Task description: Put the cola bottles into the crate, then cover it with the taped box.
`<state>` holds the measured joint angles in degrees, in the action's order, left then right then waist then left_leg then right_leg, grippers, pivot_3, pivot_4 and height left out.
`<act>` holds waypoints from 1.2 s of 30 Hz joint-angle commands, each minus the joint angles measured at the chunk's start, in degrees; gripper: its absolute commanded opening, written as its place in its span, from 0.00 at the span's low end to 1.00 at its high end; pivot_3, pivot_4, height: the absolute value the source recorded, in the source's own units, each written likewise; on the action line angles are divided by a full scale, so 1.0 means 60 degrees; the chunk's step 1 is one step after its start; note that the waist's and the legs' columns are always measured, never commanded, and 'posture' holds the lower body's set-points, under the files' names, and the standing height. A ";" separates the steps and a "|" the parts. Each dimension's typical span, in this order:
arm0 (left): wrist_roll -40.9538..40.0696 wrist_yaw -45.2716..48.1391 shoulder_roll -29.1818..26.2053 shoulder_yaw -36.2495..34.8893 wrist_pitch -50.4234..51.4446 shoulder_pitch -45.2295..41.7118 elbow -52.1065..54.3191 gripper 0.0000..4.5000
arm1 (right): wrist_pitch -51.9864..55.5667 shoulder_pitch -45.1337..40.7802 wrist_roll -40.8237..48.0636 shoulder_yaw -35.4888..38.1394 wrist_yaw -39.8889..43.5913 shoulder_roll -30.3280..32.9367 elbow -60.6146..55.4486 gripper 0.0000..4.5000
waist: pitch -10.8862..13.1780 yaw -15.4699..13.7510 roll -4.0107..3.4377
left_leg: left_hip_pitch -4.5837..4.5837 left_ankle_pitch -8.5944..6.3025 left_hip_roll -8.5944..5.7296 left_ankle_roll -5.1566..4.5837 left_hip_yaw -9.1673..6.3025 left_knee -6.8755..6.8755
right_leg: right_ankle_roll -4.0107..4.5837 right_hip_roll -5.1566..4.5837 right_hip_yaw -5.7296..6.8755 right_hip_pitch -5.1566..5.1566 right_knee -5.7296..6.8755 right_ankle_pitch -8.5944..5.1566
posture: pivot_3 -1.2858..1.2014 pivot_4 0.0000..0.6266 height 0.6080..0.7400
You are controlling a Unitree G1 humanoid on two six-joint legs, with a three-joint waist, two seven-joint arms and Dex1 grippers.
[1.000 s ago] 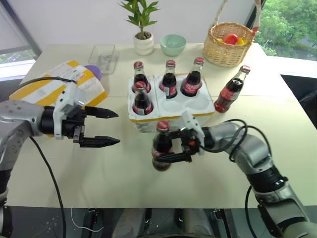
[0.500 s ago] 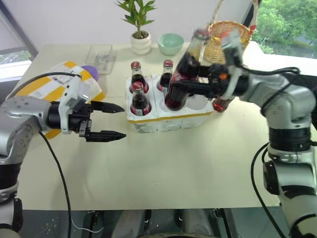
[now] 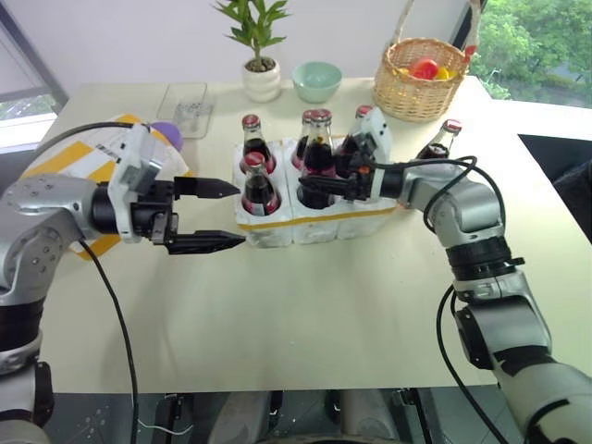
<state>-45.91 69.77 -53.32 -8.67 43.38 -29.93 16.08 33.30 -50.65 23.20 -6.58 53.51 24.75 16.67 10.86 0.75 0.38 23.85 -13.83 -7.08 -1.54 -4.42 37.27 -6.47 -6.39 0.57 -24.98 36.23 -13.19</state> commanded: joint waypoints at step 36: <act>0.0051 -0.0038 0.1188 0.0894 -0.0337 -0.1776 -0.0378 1.00 | 0.2088 0.4875 0.0283 0.4746 -0.4799 0.1613 -0.5203 0.99 | -0.0007 -0.0015 0.0003 | -0.0016 0.0006 0.0001 0.0005 -0.0008 0.0004 | 0.0001 0.0000 -0.0001 0.0026 -0.0001 0.0000 | 0.52 0.24 0.94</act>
<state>-46.20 68.83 -45.90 -2.97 42.73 -39.17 13.47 49.05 -19.67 25.87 22.35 25.30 34.54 -15.56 10.82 0.66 0.40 23.75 -13.79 -7.07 -1.51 -4.46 37.29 -6.46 -6.39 0.56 -24.82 36.22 -13.19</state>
